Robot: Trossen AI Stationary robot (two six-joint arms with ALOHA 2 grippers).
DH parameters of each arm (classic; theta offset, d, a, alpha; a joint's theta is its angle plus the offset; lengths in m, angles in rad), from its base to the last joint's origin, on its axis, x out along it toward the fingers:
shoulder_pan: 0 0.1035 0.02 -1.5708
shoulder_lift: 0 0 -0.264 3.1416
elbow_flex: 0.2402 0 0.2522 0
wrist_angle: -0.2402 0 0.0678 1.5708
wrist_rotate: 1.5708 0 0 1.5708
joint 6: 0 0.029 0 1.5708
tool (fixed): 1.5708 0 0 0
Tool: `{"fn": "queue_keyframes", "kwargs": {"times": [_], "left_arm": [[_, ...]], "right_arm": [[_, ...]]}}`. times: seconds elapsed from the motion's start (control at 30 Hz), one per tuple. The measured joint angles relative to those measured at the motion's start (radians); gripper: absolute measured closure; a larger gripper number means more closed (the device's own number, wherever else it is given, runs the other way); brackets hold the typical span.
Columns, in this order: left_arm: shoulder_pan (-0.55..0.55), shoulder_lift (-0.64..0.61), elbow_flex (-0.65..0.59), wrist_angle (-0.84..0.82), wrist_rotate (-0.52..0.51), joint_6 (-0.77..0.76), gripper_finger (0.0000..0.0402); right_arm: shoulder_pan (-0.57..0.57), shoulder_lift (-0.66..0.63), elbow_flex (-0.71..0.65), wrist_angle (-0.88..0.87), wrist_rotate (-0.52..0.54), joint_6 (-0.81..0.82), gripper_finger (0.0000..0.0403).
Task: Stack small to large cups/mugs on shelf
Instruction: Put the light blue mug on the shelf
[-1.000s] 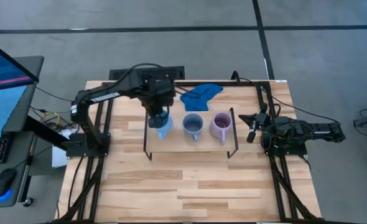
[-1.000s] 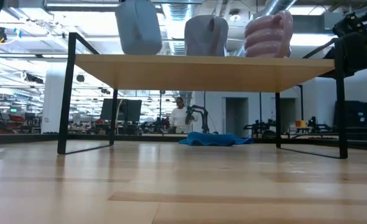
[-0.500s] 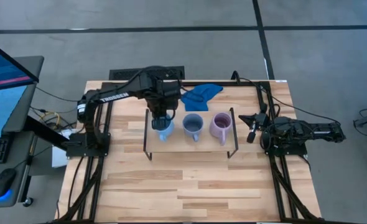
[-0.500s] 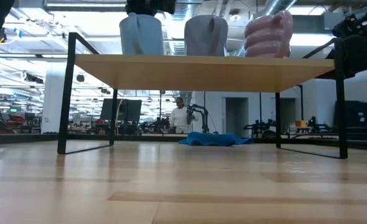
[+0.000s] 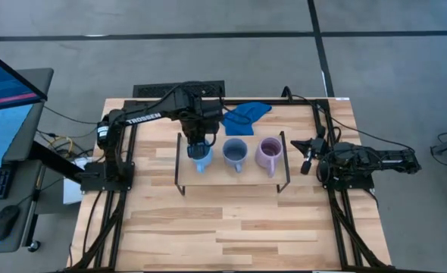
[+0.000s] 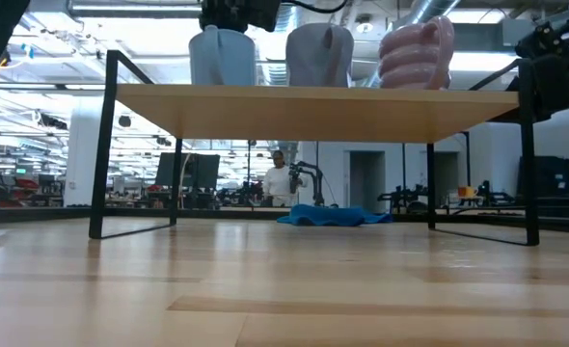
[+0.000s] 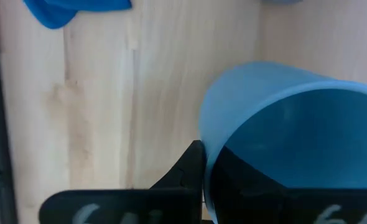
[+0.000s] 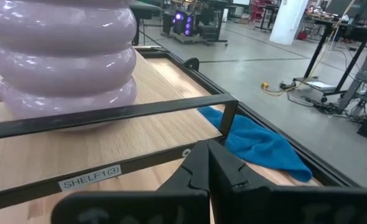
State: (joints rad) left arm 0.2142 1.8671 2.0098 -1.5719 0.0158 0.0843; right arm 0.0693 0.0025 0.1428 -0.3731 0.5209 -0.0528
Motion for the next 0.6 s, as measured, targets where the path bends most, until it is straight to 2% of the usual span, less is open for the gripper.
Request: {"fn": "queue_keyframes", "kwargs": {"times": [0.1, 0.37, 0.6], "left_arm": [[0.0, 0.0, -0.001, 0.001, 0.027, 0.0, 0.0398], [0.0, 0.0, -0.001, 0.001, 0.025, -0.001, 0.0364], [0.0, 0.0, -0.001, 0.001, 0.009, 0.0, 0.0359]], "right_arm": [[0.0, 0.0, 0.0, -0.002, 0.0, 0.0, 0.039], [0.0, 0.0, 0.0, -0.009, 0.0, 0.0, 0.039], [0.0, 0.0, 0.0, -0.009, 0.0, 0.0, 0.039]]}}
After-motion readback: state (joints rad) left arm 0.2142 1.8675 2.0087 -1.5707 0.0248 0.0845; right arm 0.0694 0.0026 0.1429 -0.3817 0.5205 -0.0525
